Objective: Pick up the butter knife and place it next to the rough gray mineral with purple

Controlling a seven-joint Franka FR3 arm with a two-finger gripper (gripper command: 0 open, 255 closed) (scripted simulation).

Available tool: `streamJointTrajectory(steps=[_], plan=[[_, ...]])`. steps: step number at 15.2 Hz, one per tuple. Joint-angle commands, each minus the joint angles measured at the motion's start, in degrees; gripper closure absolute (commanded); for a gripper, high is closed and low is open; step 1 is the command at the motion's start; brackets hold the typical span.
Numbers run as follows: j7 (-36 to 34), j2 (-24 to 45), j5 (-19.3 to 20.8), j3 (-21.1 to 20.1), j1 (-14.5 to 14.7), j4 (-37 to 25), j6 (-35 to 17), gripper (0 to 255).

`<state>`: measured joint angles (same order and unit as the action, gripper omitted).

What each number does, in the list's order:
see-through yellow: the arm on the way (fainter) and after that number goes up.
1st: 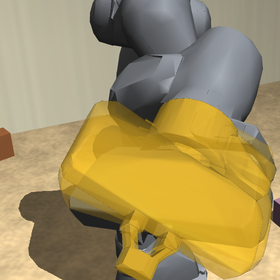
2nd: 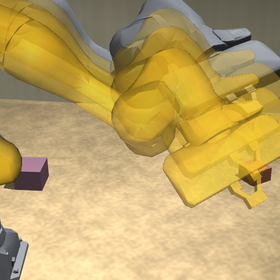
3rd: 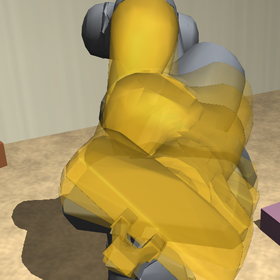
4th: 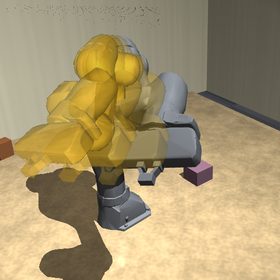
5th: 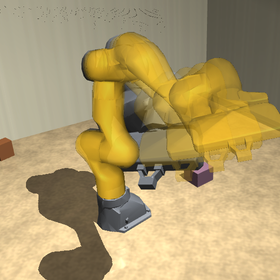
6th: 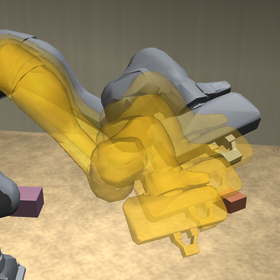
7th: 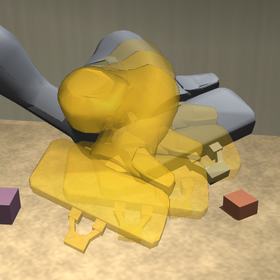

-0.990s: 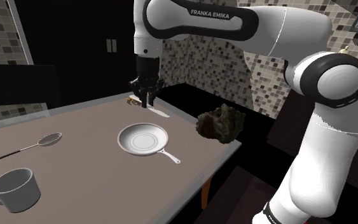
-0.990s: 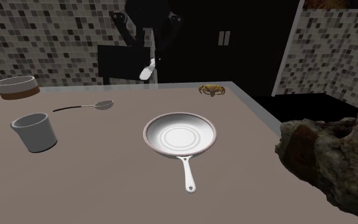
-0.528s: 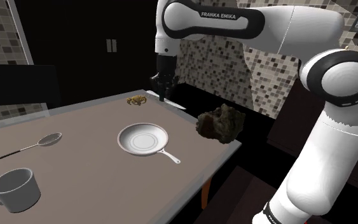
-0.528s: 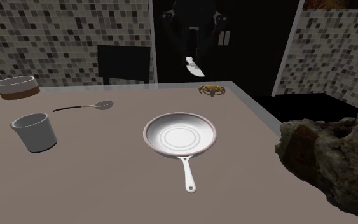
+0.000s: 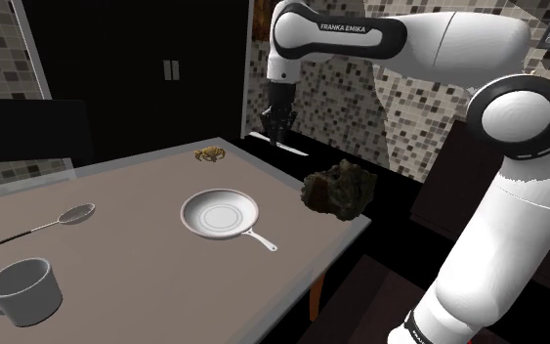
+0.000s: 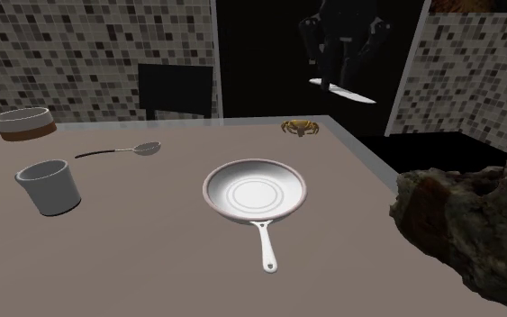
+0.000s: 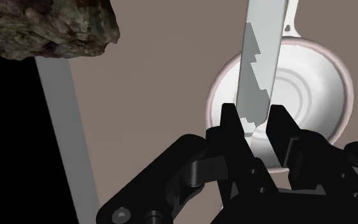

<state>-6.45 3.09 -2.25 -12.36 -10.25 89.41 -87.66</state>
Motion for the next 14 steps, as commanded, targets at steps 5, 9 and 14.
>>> streamJointTrajectory(steps=[5, 9, 14], plan=[[7.8, 1.9, 0.8, 3.6, -4.1, -2.3, 0.8, 255], [12.0, 3.5, 1.2, 5.5, -6.4, -3.7, 0.7, 255], [12.2, 2.8, 1.1, 5.6, -6.4, 1.1, -3.4, 255]])
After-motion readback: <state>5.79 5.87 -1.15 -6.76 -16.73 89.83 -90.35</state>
